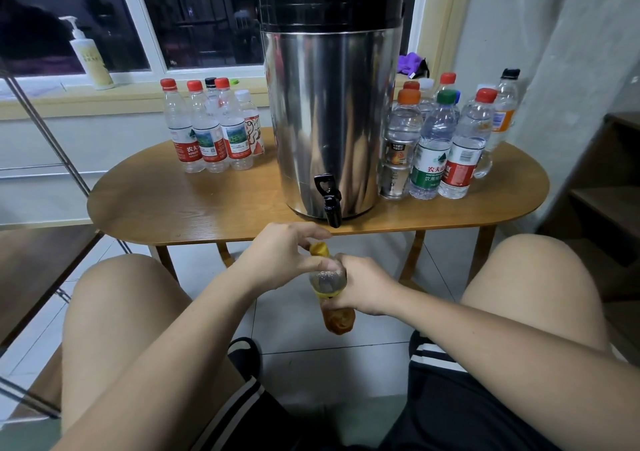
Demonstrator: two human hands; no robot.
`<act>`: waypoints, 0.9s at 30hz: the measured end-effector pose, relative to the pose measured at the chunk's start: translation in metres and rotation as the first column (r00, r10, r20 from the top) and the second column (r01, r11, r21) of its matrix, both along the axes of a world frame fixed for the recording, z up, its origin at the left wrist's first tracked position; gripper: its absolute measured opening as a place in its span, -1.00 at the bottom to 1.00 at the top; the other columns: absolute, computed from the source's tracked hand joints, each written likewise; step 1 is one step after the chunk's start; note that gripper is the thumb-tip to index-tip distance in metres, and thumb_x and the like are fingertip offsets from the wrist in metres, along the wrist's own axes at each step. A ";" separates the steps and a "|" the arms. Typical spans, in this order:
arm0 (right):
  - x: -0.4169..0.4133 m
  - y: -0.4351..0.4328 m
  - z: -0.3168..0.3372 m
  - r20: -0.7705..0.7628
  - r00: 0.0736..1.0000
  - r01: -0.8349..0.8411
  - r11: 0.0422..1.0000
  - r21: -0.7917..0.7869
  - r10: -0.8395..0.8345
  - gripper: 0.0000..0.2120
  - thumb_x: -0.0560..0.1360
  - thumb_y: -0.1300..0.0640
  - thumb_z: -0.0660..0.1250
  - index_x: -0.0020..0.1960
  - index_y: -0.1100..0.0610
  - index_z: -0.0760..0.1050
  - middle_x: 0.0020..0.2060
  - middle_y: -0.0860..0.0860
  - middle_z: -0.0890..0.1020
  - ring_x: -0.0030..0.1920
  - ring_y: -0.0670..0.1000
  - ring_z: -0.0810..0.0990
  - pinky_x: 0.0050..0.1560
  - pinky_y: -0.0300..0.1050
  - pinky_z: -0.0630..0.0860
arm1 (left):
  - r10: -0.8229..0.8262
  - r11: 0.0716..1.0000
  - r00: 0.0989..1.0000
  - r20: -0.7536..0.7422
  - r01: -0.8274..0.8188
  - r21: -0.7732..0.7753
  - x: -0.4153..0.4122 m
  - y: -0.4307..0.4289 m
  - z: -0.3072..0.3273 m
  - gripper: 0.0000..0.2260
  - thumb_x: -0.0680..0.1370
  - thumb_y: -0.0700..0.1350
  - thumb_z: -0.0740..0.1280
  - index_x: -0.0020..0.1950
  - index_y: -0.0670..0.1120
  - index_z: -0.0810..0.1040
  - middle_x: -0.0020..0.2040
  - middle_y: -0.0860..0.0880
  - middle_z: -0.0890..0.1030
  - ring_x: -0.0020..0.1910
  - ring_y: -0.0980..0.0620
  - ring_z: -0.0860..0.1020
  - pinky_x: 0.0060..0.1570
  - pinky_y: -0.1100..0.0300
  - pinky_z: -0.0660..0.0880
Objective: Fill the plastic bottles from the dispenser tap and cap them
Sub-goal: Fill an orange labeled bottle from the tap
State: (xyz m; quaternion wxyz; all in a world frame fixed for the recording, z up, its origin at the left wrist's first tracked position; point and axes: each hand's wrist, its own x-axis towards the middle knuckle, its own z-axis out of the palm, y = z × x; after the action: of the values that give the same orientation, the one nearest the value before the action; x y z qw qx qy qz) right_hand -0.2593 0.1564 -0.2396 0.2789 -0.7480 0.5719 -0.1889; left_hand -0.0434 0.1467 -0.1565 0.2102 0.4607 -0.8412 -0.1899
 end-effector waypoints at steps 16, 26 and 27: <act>0.002 -0.001 0.000 -0.066 0.998 -0.020 0.999 -0.026 0.018 -0.43 0.25 -0.21 0.70 0.12 -0.10 0.52 -0.08 -0.17 0.66 -0.07 -0.13 0.65 -0.13 -0.19 0.57 | -0.060 0.998 0.998 -0.030 0.059 -0.028 0.002 -0.003 -0.003 -0.65 0.53 0.02 0.62 0.28 0.20 0.67 0.15 0.25 0.66 0.14 0.26 0.60 0.06 0.24 0.59; 0.000 0.000 0.000 -0.054 0.998 -0.025 0.999 -0.023 0.023 -0.43 0.24 -0.21 0.71 0.11 -0.13 0.51 -0.07 -0.16 0.67 -0.04 -0.13 0.65 -0.05 -0.10 0.63 | -0.041 0.999 0.998 -0.041 0.042 0.027 0.001 0.000 -0.003 -0.61 0.52 0.13 0.60 0.32 0.18 0.62 0.19 0.25 0.65 0.17 0.26 0.59 0.04 0.38 0.50; 0.000 -0.001 0.000 -0.049 0.999 -0.021 1.000 -0.019 0.020 -0.42 0.24 -0.20 0.71 0.13 -0.12 0.52 -0.05 -0.15 0.68 -0.02 -0.12 0.66 -0.02 -0.07 0.65 | -0.018 1.000 1.000 -0.021 0.018 0.016 0.000 0.000 -0.003 -0.61 0.51 0.20 0.59 0.28 0.17 0.63 0.16 0.23 0.64 0.13 0.24 0.59 0.01 0.36 0.49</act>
State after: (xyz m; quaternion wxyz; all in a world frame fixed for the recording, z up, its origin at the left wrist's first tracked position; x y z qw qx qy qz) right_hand -0.2598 0.1558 -0.2398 0.2595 -0.7608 0.5691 -0.1733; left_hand -0.0430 0.1463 -0.1594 0.2136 0.4526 -0.8415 -0.2033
